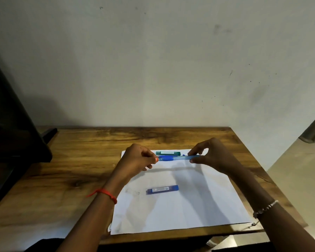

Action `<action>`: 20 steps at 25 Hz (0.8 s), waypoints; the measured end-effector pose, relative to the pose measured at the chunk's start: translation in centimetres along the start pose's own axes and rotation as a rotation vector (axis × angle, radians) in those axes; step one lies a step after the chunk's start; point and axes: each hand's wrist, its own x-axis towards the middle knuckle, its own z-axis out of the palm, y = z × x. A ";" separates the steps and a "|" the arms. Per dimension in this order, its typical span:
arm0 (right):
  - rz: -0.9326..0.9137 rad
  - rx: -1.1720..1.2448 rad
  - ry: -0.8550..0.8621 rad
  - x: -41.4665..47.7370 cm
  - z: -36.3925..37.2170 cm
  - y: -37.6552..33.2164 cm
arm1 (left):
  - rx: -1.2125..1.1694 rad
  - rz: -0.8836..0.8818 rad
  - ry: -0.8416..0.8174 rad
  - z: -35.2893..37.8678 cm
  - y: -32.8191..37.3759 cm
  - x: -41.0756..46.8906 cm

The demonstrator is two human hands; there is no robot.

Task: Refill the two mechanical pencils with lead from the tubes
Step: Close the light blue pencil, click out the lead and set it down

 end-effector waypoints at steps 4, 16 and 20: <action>-0.008 -0.113 -0.048 0.4 1.0 0.9 | 0.288 0.097 0.107 1.9 -1.2 1.1; 0.004 -0.190 -0.114 1.2 2.5 1.3 | 0.474 0.146 0.220 2.9 -2.6 1.6; 0.009 -0.199 -0.096 1.2 2.7 1.5 | 0.491 0.148 0.221 2.9 -2.7 1.6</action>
